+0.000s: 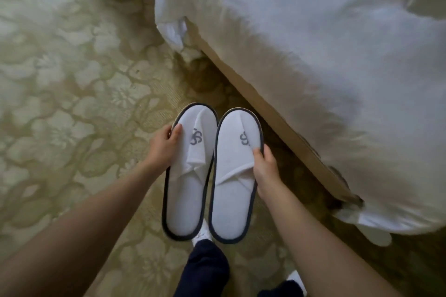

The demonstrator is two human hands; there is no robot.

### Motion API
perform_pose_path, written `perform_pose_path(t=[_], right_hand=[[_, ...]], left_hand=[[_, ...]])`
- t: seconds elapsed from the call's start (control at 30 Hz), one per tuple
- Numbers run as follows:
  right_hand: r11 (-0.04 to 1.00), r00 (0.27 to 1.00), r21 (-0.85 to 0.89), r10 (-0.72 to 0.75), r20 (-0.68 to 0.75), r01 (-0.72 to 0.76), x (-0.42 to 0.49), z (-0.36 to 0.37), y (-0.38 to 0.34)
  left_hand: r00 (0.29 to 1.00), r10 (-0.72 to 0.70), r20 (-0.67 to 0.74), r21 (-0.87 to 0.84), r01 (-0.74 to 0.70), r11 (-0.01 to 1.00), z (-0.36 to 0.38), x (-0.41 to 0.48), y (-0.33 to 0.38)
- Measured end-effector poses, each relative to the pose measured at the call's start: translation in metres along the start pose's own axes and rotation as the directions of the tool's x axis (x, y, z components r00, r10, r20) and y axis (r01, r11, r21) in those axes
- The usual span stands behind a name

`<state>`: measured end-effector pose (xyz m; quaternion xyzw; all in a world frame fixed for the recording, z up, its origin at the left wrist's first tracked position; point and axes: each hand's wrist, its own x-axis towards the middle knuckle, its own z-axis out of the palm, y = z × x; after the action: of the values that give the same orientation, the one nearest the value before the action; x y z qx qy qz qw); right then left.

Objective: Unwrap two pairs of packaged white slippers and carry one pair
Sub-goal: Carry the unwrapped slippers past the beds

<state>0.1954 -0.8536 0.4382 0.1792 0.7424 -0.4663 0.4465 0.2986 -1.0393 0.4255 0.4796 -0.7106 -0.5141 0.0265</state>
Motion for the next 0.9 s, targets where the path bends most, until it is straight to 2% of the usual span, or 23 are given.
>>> perform_pose_path(t=[0.17,0.4,0.7,0.8,0.9], right_hand=[[0.993,0.993,-0.104,-0.05,0.11,0.061,0.004,0.092,-0.037],[0.969,0.977,-0.218,-0.073,0.2,0.117,0.018,0.165,-0.086],[0.949,0.958,-0.237,-0.15,0.243,0.209,0.097,0.239,-0.193],[0.938,0.959,-0.295,-0.103,0.264,0.182,0.134,0.256,-0.244],[0.915,0.946,-0.325,-0.143,0.291,0.239,0.158,0.266,-0.298]], left_hand=[[0.989,-0.073,-0.13,-0.043,0.068,0.997,-0.079,0.041,-0.041],[0.958,-0.139,-0.25,-0.111,0.114,0.987,-0.124,0.078,-0.056],[0.901,-0.22,-0.375,-0.204,0.151,0.967,-0.172,0.185,-0.03],[0.873,-0.294,-0.39,-0.244,0.21,0.947,-0.178,0.232,-0.009],[0.84,-0.37,-0.396,-0.321,0.251,0.913,-0.182,0.269,0.022]])
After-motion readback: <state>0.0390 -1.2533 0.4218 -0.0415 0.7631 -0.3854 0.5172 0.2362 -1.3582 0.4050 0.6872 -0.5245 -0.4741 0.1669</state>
